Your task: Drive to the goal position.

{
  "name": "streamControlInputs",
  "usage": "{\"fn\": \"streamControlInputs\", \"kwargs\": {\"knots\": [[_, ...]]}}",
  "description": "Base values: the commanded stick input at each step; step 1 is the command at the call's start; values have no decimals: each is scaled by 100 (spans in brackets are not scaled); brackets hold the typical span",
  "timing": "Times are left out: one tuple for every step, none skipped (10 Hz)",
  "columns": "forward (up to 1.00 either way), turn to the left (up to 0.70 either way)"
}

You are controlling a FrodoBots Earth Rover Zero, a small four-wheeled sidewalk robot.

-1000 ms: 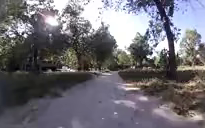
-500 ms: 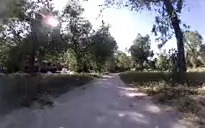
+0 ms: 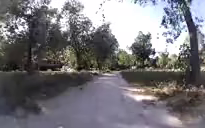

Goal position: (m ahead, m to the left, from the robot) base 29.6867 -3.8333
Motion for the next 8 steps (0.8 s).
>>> {"fn": "streamControlInputs", "kwargs": {"knots": [[85,0],[85,0],[85,0],[85,0],[85,0],[85,0],[85,0],[85,0]]}}
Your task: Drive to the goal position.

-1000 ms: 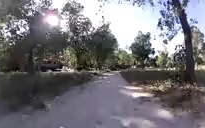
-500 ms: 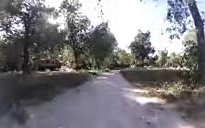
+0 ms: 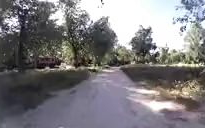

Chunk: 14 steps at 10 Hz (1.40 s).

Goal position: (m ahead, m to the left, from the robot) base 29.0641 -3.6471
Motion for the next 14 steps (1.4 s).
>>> {"fn": "streamControlInputs", "kwargs": {"knots": [[85,0],[85,0],[85,0],[85,0],[85,-16],[85,-34],[85,-34],[85,-34],[85,-8],[85,0],[85,0],[85,0],[85,0],[85,0]]}}
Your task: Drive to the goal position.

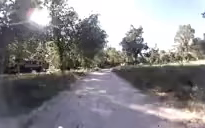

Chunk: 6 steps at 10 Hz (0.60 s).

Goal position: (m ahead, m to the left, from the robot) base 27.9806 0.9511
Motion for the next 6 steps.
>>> {"fn": "streamControlInputs", "kwargs": {"knots": [[85,0],[85,0],[85,0],[85,0],[85,0],[85,0]]}}
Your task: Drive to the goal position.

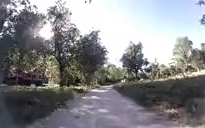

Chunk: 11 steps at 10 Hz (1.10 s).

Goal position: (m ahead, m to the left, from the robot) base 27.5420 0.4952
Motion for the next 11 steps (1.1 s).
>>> {"fn": "streamControlInputs", "kwargs": {"knots": [[85,0],[85,0],[85,0],[85,0],[85,0],[85,0],[85,0],[85,-24],[85,-25],[85,-9],[85,0]]}}
